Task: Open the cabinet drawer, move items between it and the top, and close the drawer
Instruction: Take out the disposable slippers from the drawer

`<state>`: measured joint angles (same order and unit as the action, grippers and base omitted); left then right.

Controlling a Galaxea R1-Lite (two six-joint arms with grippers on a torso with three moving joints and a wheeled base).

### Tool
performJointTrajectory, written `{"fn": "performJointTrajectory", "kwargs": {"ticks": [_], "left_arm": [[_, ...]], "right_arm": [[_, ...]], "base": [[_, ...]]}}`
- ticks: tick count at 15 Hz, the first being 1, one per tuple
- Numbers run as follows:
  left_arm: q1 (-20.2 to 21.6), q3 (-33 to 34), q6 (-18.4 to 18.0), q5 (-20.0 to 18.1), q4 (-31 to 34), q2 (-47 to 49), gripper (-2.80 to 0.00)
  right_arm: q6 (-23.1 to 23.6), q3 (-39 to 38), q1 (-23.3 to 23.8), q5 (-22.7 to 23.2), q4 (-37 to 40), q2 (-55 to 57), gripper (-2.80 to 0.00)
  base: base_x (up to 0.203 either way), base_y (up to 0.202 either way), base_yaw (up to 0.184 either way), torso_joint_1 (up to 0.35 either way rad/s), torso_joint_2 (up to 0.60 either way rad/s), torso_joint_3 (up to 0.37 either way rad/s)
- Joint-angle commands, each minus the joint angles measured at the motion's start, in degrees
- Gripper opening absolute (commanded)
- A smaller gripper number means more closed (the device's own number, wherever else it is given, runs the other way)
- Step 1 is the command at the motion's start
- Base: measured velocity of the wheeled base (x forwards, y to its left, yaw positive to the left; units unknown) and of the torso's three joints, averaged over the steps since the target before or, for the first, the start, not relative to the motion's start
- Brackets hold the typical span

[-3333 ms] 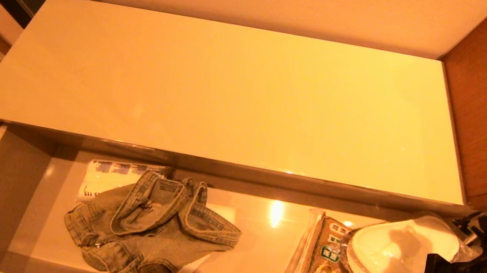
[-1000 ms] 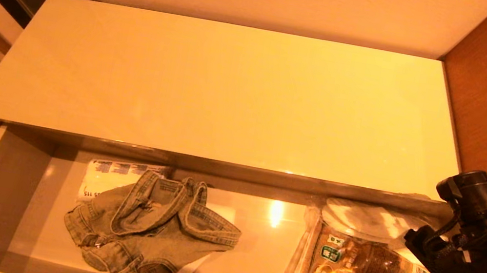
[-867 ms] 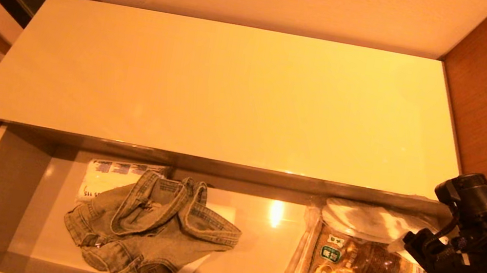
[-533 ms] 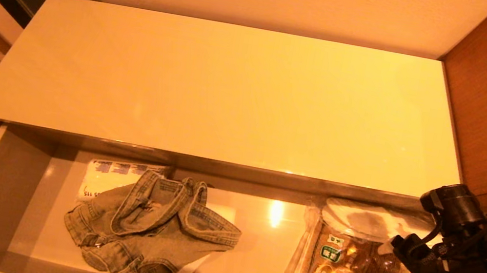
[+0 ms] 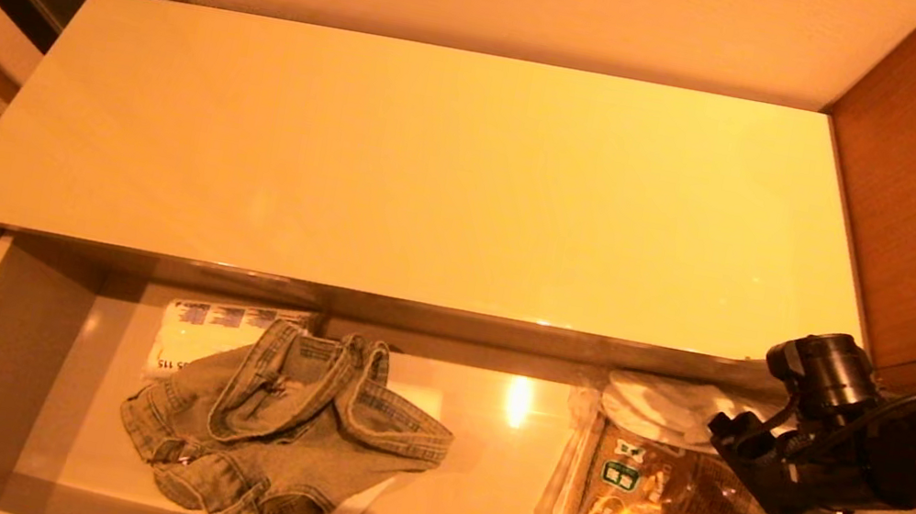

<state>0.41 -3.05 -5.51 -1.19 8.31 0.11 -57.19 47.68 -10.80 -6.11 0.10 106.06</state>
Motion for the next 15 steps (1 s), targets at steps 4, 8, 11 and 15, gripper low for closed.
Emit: {"fn": "performJointTrajectory", "kwargs": {"ticks": [4, 8, 11, 15], "left_arm": [[0.02, -0.03, -0.19, 0.05, 0.04, -0.02, -2.8], [0.02, -0.03, -0.2, 0.05, 0.04, -0.02, -2.8], [0.02, -0.03, -0.2, 0.05, 0.04, -0.02, -2.8], [0.02, -0.03, -0.2, 0.05, 0.04, -0.02, -2.8]], "right_arm": [[0.09, -0.27, -0.01, -0.04, -0.75, 0.52, 0.0], [0.14, -0.57, -0.01, 0.04, -0.62, -1.38, 0.0], [0.11, -1.28, -0.01, 0.13, -0.54, -2.96, 0.0], [0.04, -1.71, 1.1, 0.12, 0.17, -5.46, 0.0]], "base": [[0.0, 0.0, 0.0, 0.0, 0.0, 0.0], [0.0, 0.0, 0.0, 0.0, 0.0, 0.0], [0.0, 0.0, 0.0, 0.0, 0.0, 0.0], [0.0, 0.0, 0.0, 0.0, 0.0, 0.0]]}}
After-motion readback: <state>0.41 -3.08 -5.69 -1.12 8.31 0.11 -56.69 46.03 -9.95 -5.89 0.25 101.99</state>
